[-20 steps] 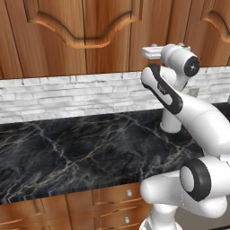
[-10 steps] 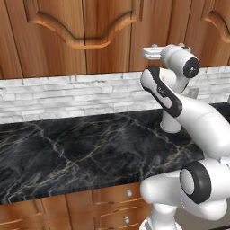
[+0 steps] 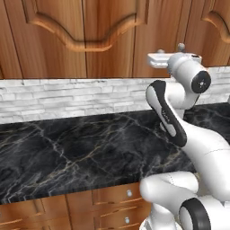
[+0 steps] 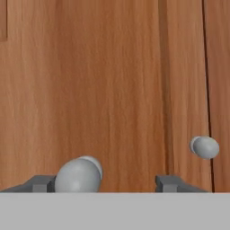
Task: Open the cabinet directly in front. Then move the wine and the mug to the dining counter with the candle on it.
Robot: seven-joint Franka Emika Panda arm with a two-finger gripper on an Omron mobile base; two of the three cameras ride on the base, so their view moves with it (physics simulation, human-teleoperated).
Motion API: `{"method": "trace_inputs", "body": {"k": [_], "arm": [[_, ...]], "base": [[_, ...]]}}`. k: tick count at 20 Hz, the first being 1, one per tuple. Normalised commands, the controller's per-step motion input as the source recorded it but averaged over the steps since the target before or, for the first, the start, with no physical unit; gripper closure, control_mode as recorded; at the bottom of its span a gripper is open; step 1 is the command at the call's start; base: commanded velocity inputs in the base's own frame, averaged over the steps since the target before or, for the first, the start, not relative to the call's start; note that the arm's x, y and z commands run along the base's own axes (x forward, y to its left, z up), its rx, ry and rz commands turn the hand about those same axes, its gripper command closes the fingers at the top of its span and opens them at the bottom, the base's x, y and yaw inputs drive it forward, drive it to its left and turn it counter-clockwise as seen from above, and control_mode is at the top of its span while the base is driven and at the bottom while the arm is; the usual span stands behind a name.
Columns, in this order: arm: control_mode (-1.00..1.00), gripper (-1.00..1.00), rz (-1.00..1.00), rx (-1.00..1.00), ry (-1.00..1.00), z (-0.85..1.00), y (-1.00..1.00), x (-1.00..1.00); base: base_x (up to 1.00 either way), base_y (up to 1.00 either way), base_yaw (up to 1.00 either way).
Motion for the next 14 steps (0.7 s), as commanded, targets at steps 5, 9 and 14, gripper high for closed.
{"method": "trace_inputs", "body": {"k": [5,9,14], "arm": [[-1.00,1.00,-0.17,0.09,0.01,0.28,0.10,-1.00],[-1.00,1.00,-0.23,0.08,0.01,0.26,0.15,-1.00],[-1.00,1.00,-0.23,0.02,0.00,0.08,0.23,-1.00]], "base": [[0.00,0.00,0.00],[0.00,0.00,0.00],[0.00,0.00,0.00]]}}
